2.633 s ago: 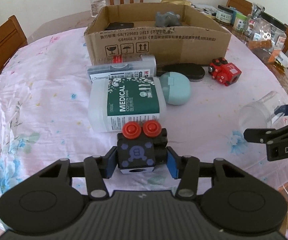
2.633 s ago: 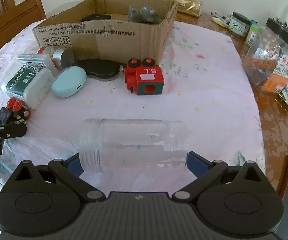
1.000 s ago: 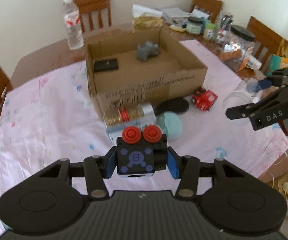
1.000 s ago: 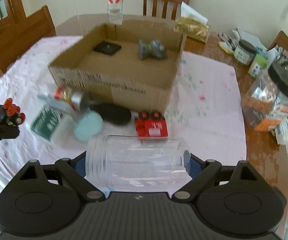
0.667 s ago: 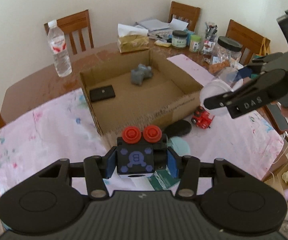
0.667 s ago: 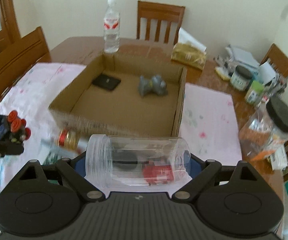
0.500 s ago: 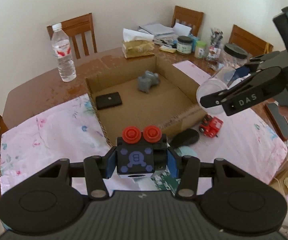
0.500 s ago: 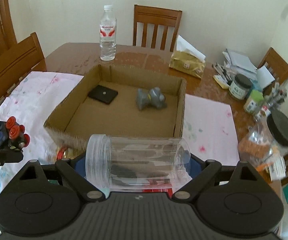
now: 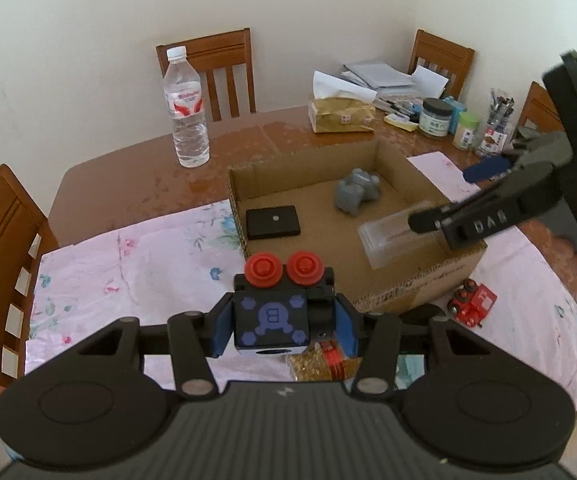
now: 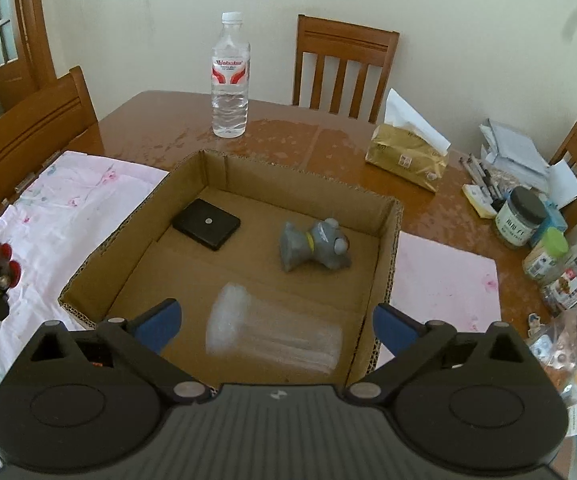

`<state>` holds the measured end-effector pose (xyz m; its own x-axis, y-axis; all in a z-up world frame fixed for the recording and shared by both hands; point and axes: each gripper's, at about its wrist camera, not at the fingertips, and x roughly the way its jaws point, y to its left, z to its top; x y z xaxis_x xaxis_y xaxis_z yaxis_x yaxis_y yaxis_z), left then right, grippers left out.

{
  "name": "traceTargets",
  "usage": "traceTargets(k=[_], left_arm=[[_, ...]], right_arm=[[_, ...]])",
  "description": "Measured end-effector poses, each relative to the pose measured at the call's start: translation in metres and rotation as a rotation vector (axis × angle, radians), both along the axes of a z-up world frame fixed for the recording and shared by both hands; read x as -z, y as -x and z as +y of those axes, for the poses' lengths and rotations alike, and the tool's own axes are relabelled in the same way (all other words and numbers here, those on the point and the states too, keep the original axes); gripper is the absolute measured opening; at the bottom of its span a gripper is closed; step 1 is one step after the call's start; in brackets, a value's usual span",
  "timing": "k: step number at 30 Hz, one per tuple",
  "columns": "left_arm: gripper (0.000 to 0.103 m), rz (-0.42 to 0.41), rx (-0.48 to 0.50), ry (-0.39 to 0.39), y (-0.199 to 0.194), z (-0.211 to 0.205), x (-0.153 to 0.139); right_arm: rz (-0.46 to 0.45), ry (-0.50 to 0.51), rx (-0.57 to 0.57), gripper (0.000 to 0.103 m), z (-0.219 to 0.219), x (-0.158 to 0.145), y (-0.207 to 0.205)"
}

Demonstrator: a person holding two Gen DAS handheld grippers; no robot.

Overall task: Organize rigid objects
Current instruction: 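Carry the clear jar and toy cube over the box and release them inside, then withdraw both grippers from the box toward the red S.L toy truck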

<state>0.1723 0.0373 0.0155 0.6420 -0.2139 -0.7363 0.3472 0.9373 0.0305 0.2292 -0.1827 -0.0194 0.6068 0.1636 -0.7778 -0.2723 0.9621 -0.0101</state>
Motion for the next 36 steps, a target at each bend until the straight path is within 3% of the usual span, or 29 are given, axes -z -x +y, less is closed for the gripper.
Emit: traceTargets(k=[10,21,22,23,25,27,36], left_arm=[[0.050,0.009,0.018,0.013,-0.030,-0.024,0.008],[0.051,0.074,0.013,0.002,-0.070,-0.044,0.040],[0.056,0.070,0.002,0.001,-0.072,-0.044,0.040],[0.075,0.064,-0.008,0.002,-0.074,-0.044,0.038],[0.100,0.022,-0.029,0.006,-0.074,-0.042,0.032],[0.102,-0.030,-0.048,0.004,-0.070,-0.041,0.027],[0.102,-0.011,-0.094,0.012,-0.046,-0.024,0.034]], right_arm=[[0.020,-0.068,0.091,0.103,-0.019,0.009,0.030],[0.045,-0.057,0.157,0.103,-0.038,0.016,0.056],[0.048,-0.052,0.163,0.103,-0.039,0.017,0.057],[0.050,-0.048,0.170,0.103,-0.041,0.018,0.058],[0.053,-0.049,0.183,0.103,-0.043,0.020,0.061],[0.056,-0.053,0.195,0.103,-0.046,0.021,0.062],[0.064,-0.046,0.246,0.103,-0.048,0.034,0.069]])
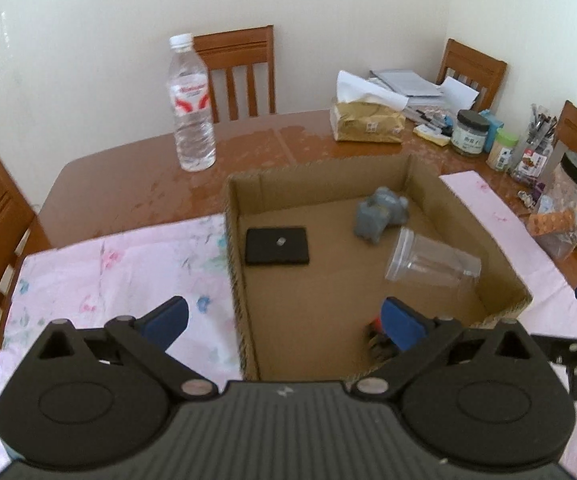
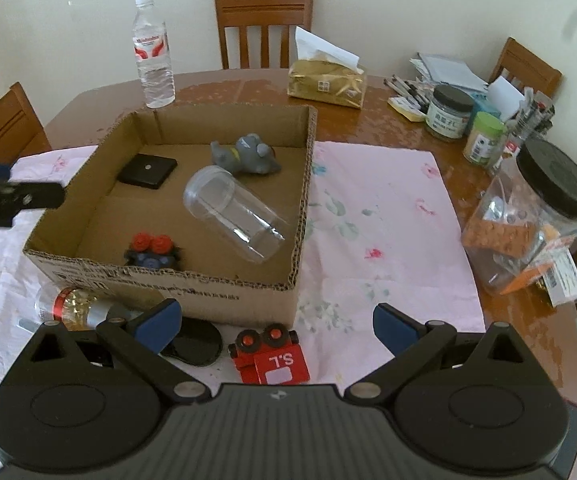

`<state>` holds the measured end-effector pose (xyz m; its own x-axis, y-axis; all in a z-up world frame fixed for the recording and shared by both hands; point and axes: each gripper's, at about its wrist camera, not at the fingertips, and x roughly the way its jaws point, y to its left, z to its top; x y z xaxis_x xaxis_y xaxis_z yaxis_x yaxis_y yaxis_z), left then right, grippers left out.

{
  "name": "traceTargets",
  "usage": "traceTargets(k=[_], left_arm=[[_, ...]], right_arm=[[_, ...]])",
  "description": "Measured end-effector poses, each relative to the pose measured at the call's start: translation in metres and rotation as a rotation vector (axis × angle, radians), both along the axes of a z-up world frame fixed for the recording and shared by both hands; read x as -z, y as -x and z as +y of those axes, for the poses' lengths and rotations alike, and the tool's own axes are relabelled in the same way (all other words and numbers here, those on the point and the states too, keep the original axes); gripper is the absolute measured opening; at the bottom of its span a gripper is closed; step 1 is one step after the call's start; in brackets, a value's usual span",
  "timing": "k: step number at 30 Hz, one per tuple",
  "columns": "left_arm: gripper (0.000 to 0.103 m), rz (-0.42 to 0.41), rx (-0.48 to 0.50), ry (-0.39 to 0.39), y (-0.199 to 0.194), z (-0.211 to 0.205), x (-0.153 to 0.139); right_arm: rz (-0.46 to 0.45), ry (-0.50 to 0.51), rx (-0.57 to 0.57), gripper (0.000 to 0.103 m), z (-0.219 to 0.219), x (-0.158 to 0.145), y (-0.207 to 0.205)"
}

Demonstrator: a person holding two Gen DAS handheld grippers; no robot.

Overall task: Organize rigid objects
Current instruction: 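Withdraw both grippers from the box toward the red S.L toy truck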

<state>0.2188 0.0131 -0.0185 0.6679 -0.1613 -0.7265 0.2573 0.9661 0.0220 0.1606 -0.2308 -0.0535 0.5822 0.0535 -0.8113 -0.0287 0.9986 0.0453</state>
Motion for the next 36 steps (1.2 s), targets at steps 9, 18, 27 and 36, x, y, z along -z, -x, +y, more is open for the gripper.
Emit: traceTargets(k=[9,18,27,36], left_arm=[[0.102,-0.005,-0.054,-0.023,0.036,0.022,0.008],[0.102,0.028,0.002,0.042,0.061,0.028,0.019],[0.102,0.086,-0.058,0.038,0.090,0.028,0.031],[0.102,0.173,-0.104,0.035,0.108,-0.007,0.054]], right_arm=[[0.062,0.019,0.046,0.103,0.006,0.026,0.018],[0.090,0.072,0.100,0.103,0.017,0.050,0.037],[0.125,0.066,0.012,0.103,0.008,0.076,0.033],[0.110,0.052,-0.140,0.103,-0.009,0.085,0.021]])
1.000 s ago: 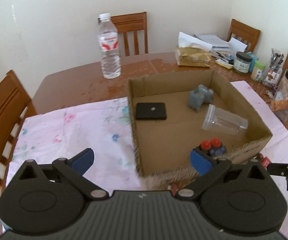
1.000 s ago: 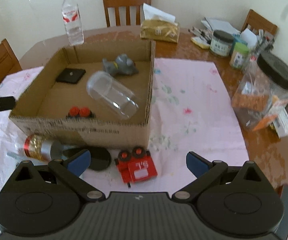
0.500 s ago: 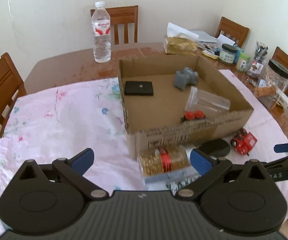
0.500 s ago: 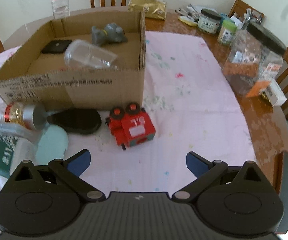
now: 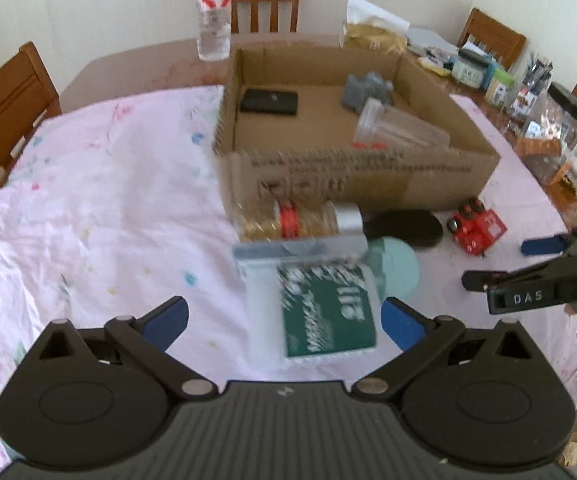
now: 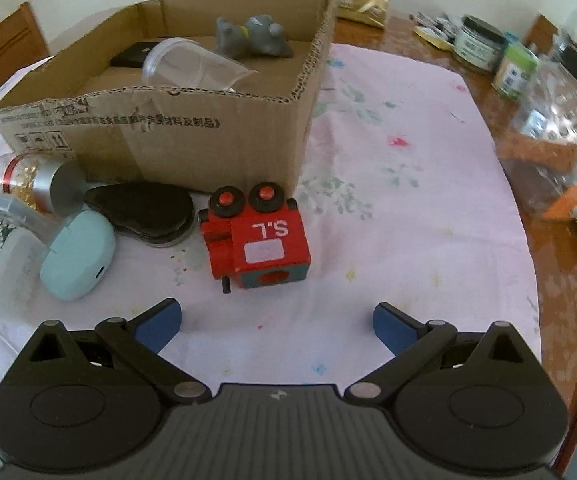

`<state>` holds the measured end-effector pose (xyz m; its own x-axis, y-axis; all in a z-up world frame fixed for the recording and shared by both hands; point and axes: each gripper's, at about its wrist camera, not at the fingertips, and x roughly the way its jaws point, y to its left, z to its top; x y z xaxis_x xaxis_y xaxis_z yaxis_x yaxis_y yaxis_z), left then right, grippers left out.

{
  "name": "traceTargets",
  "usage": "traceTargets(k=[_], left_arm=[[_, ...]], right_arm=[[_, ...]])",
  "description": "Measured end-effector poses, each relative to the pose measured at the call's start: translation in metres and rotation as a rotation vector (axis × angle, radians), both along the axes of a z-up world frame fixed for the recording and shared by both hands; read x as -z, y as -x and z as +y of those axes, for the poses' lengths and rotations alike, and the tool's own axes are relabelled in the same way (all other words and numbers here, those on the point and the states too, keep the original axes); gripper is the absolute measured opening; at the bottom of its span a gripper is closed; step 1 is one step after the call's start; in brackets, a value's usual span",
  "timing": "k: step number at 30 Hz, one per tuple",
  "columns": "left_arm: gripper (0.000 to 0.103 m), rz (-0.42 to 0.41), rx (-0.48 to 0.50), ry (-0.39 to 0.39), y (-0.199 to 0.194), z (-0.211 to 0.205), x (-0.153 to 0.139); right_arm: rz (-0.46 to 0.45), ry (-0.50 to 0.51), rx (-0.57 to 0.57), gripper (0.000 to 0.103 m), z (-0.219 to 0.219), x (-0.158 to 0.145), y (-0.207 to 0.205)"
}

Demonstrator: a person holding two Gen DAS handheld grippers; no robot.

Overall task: Organize rigid objects
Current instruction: 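Withdraw both grippers from the box toward the red S.L toy truck, then grasp the MEDICAL cotton swab tub with the left gripper while the right gripper grasps the red S.L truck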

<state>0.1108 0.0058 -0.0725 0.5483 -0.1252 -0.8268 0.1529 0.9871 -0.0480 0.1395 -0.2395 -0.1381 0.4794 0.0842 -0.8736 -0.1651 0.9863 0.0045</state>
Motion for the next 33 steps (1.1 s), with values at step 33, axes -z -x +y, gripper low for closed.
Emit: traceTargets(k=[33], left_arm=[[0.083,-0.005,-0.057,-0.053,0.013,-0.014,0.035]], right_arm=[[-0.112,-0.023,-0.196,0.098,0.008,0.002,-0.012]])
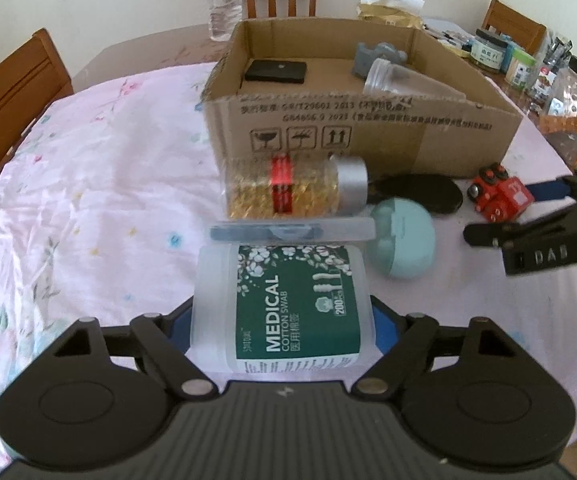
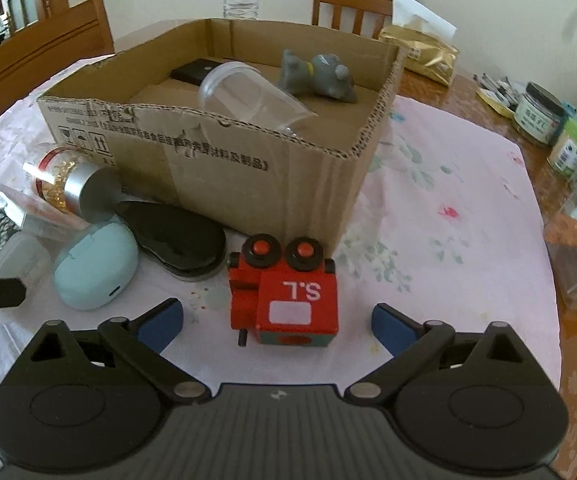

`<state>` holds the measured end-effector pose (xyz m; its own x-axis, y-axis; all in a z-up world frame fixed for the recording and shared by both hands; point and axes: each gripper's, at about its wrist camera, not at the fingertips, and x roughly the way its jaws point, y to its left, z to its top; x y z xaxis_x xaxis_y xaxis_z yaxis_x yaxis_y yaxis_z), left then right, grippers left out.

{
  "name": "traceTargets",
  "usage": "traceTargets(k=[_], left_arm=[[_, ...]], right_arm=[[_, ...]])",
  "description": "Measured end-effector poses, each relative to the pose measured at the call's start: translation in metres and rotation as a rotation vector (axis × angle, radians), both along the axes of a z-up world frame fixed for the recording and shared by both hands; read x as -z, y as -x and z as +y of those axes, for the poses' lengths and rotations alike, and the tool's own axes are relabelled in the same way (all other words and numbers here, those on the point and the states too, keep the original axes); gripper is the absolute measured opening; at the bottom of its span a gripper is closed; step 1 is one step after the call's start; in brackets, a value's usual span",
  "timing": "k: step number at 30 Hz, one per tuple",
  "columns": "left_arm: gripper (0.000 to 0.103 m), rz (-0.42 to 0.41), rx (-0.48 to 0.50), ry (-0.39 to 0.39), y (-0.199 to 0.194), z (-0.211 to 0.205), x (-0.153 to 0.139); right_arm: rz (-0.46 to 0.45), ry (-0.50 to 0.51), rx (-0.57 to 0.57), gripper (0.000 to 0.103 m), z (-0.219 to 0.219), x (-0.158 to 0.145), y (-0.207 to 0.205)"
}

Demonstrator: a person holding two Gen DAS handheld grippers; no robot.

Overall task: Organize rigid objects
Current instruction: 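Grasp the MEDICAL cotton swab tub with the left gripper while the right gripper grasps the red S.L truck, then carry the MEDICAL tub and S.L truck into the box and open both grippers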

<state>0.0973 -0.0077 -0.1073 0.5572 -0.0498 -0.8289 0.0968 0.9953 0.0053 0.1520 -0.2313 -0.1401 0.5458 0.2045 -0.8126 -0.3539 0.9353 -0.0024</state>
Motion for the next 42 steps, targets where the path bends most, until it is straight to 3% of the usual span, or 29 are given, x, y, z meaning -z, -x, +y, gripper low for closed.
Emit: traceTargets(k=[3,5,8,20,42], left_arm=[[0.083,0.009,-0.003,0.004,0.009,0.006,0.001],[0.083,0.007,0.000,0.001,0.013,0.007,0.002],[0.084,0.015,-0.009,0.008,0.013,0.008,0.005],[0.085,0.009,-0.032,0.011,0.011,0.009,0.014],[0.084,-0.012,-0.067,-0.011,0.007,0.002,0.000]], right_arm=[[-0.006,0.000,-0.001,0.086,0.003,-0.004,0.002],[-0.016,0.012,-0.001,0.071,0.006,-0.007,0.002],[-0.036,0.037,0.002,0.057,0.009,-0.009,0.003],[-0.002,0.008,0.048,0.057,-0.005,-0.010,0.027],[-0.009,-0.005,0.073,0.059,-0.003,-0.010,0.022]])
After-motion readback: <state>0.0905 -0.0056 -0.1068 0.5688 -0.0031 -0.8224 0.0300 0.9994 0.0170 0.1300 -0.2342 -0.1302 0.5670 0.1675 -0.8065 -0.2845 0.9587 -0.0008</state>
